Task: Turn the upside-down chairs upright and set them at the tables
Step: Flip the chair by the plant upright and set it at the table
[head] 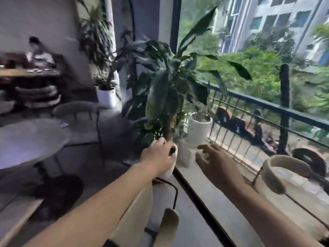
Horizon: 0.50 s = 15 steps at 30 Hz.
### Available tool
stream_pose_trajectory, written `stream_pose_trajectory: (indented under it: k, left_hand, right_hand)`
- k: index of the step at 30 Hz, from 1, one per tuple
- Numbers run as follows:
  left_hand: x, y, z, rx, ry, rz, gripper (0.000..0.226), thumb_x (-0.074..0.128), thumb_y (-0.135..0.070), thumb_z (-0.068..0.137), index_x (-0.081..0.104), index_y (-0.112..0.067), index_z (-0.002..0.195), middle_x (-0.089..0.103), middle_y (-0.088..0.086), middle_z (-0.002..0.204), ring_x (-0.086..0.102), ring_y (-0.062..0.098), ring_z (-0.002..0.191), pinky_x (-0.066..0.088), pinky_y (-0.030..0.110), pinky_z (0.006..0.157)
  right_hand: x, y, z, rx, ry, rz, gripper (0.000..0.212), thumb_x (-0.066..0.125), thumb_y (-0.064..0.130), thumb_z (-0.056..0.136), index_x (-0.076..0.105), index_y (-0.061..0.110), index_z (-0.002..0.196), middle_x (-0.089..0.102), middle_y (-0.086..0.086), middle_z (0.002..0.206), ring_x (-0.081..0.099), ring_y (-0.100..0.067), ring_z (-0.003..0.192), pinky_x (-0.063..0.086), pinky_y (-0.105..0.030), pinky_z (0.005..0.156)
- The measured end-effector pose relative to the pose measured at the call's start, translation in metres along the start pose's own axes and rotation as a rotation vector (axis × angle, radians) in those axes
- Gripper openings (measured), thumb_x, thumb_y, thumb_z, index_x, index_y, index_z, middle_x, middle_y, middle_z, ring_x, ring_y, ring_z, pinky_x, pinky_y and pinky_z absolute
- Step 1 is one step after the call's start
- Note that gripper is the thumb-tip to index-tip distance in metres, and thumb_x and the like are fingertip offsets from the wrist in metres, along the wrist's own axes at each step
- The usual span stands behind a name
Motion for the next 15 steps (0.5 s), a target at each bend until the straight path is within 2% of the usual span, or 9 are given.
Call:
stream_pose_trajectory:
  k: [2, 5, 12, 15]
  left_hand:
    - [0.008, 0.026, 0.004, -0.118, -0.02, 0.009, 0.031, 0.046, -0.043, 0.097, 0.054, -0.028, 0.122, 0.05, -0.001, 0.124, 0.046, 0.023, 0.12, 0.049, 0.042, 0.086]
    - [0.026, 0.054, 0.015, -0.241, -0.053, 0.03, 0.03, 0.045, -0.042, 0.097, 0.053, -0.029, 0.123, 0.049, -0.003, 0.125, 0.045, 0.021, 0.12, 0.049, 0.041, 0.085]
    - [0.055, 0.072, 0.026, -0.474, -0.105, 0.054, 0.026, 0.046, -0.04, 0.097, 0.053, -0.029, 0.118, 0.049, -0.004, 0.123, 0.046, 0.021, 0.117, 0.051, 0.043, 0.085]
    - [0.058, 0.072, 0.028, -0.559, -0.146, 0.087, 0.026, 0.047, -0.041, 0.098, 0.053, -0.028, 0.119, 0.05, -0.004, 0.123, 0.046, 0.021, 0.118, 0.052, 0.043, 0.085]
  right_hand:
    - [0.025, 0.005, 0.025, -0.13, 0.029, 0.029, 0.037, 0.051, 0.059, 0.091, 0.066, 0.039, 0.119, 0.067, 0.008, 0.108, 0.07, -0.02, 0.083, 0.058, -0.038, 0.061]
    - [0.059, 0.008, 0.053, -0.254, 0.053, 0.078, 0.025, 0.063, 0.045, 0.094, 0.069, 0.037, 0.117, 0.069, 0.008, 0.104, 0.069, -0.019, 0.078, 0.053, -0.031, 0.058]
    - [0.109, 0.008, 0.117, -0.433, 0.122, 0.186, 0.031, 0.049, 0.052, 0.093, 0.069, 0.036, 0.112, 0.065, 0.01, 0.105, 0.068, -0.024, 0.085, 0.058, -0.045, 0.074]
    - [0.126, 0.013, 0.137, -0.52, 0.132, 0.174, 0.027, 0.055, 0.046, 0.094, 0.071, 0.034, 0.112, 0.066, 0.009, 0.107, 0.069, -0.024, 0.087, 0.056, -0.04, 0.069]
Point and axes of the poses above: each hand's wrist, its own z-axis towards the middle knuckle, its own x-axis out of the palm, y = z × x, the point moved 6 cm from there along z, towards the middle knuckle
